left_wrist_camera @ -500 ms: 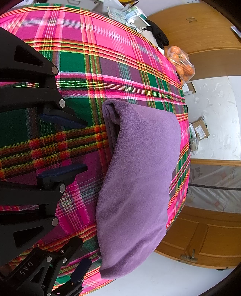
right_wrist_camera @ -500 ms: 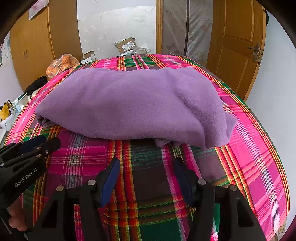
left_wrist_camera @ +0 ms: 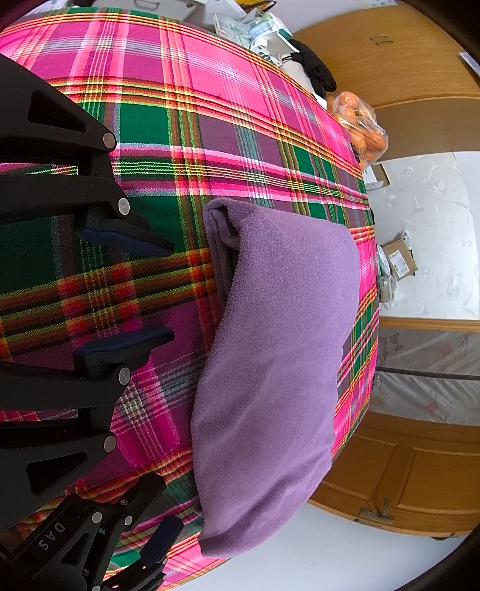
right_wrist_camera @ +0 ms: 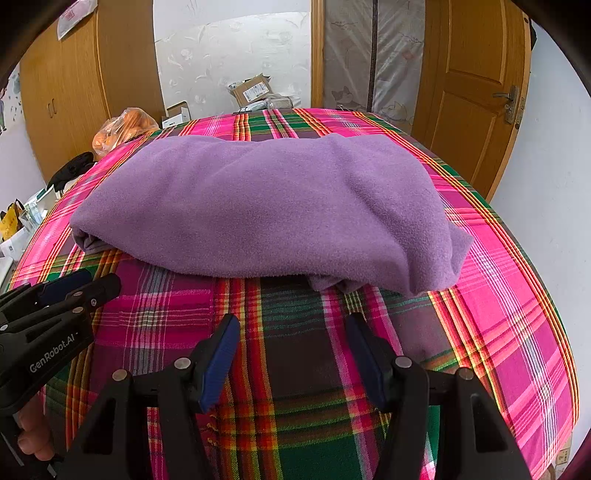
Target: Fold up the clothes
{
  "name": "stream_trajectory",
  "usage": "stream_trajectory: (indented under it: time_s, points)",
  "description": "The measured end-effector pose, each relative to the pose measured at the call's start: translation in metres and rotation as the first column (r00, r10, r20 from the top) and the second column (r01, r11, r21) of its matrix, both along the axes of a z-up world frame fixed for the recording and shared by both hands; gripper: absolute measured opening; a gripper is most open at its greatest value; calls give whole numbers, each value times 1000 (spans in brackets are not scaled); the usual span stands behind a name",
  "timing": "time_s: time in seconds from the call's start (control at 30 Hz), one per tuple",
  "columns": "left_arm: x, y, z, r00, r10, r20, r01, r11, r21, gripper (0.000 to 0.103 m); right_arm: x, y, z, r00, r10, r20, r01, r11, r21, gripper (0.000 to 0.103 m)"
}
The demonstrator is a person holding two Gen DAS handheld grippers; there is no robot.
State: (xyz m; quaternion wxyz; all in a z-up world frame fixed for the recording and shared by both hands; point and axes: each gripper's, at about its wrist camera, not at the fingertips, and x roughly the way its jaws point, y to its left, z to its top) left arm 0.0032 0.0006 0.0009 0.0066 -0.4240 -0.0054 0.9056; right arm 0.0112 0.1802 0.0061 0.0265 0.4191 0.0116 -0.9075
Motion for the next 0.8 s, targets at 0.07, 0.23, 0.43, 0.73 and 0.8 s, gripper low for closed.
stream_trajectory:
  time_s: [0.07, 0.23, 0.43, 0.73, 0.8]
  points:
    - [1, 0, 0, 1000, 0, 0, 0, 1000, -1, 41, 1, 0, 0, 1000, 0, 0, 0, 1000, 0, 61]
    - [-3, 1, -1, 1000, -1, 0, 1, 1000, -4, 41, 2, 0, 0, 1000, 0, 0, 0, 1000, -1, 61]
    - [-3, 1, 0, 1000, -2, 1, 2, 1000, -9, 41, 3, 1, 1, 1000, 0, -1, 0, 1000, -3, 61]
    - [-2, 1, 0, 1000, -3, 0, 3, 1000, -9, 41, 3, 0, 1, 1000, 4, 1, -4, 1000, -7, 63]
    - [-2, 1, 0, 1000, -3, 0, 3, 1000, -9, 41, 3, -1, 1, 1000, 14, 3, -14, 1000, -9, 67]
